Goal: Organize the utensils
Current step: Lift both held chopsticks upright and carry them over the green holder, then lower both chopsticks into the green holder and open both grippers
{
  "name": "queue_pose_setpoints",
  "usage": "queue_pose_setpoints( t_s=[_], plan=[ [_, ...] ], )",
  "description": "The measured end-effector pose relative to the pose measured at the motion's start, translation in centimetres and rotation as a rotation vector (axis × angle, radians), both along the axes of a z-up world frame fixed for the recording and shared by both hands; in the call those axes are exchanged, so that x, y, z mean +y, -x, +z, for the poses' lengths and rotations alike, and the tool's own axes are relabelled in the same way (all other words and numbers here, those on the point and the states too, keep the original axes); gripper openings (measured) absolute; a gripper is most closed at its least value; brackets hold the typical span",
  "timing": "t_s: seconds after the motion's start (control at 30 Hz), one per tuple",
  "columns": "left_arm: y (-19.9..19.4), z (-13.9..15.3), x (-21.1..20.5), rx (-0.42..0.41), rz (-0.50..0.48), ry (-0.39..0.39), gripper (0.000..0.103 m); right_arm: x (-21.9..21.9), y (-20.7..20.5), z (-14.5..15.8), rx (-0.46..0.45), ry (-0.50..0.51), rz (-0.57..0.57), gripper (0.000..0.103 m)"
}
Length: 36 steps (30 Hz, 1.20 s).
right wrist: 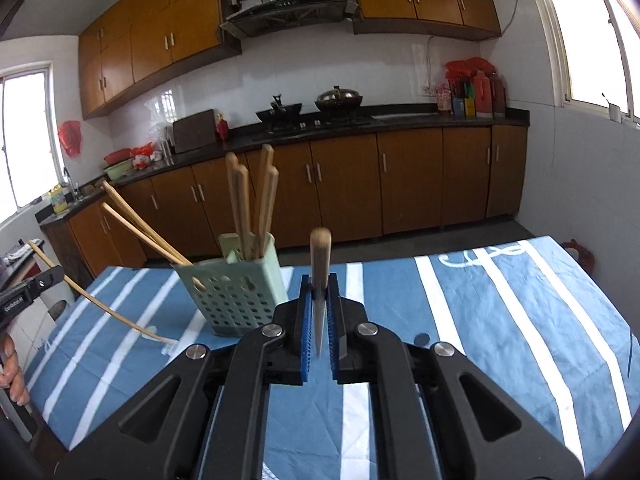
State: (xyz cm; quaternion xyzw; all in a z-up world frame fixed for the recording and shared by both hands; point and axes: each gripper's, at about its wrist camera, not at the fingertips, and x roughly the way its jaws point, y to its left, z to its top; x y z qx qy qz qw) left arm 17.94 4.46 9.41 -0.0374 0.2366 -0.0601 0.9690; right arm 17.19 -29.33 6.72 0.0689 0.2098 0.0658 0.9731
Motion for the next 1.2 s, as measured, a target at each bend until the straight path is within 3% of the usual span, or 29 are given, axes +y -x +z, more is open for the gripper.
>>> queue_pose_setpoints(
  t_s=[0.3, 0.47, 0.63, 0.77, 1.0, 1.2],
  plan=[
    [1.0, 6.0, -2.1, -0.108, -0.102, 0.064, 0.008, 0.8, 1.1, 7.3, -0.144, -0.121, 0.122, 0.008],
    [0.9, 8.9, -3.8, -0.172, -0.141, 0.081, 0.008, 1.9, 0.9, 10.1, -0.255, -0.124, 0.108, 0.008],
    [-0.6, 10.7, -4.9, -0.215, -0.124, 0.089, 0.008, 2.2, -0.6, 11.1, -0.319, -0.154, 0.066, 0.008],
    [-2.8, 10.6, -5.1, -0.209, -0.087, 0.104, 0.008, 2.6, -2.2, 10.6, -0.344, -0.155, 0.015, 0.008],
    [-6.2, 7.6, -4.6, -0.169, -0.041, 0.151, 0.008, 3.3, -5.5, 8.9, -0.306, -0.156, -0.002, 0.008],
    [-7.7, 5.8, -5.1, -0.161, -0.043, 0.135, 0.008, 4.8, -6.7, 7.2, -0.276, -0.105, 0.013, 0.008]
  ],
)
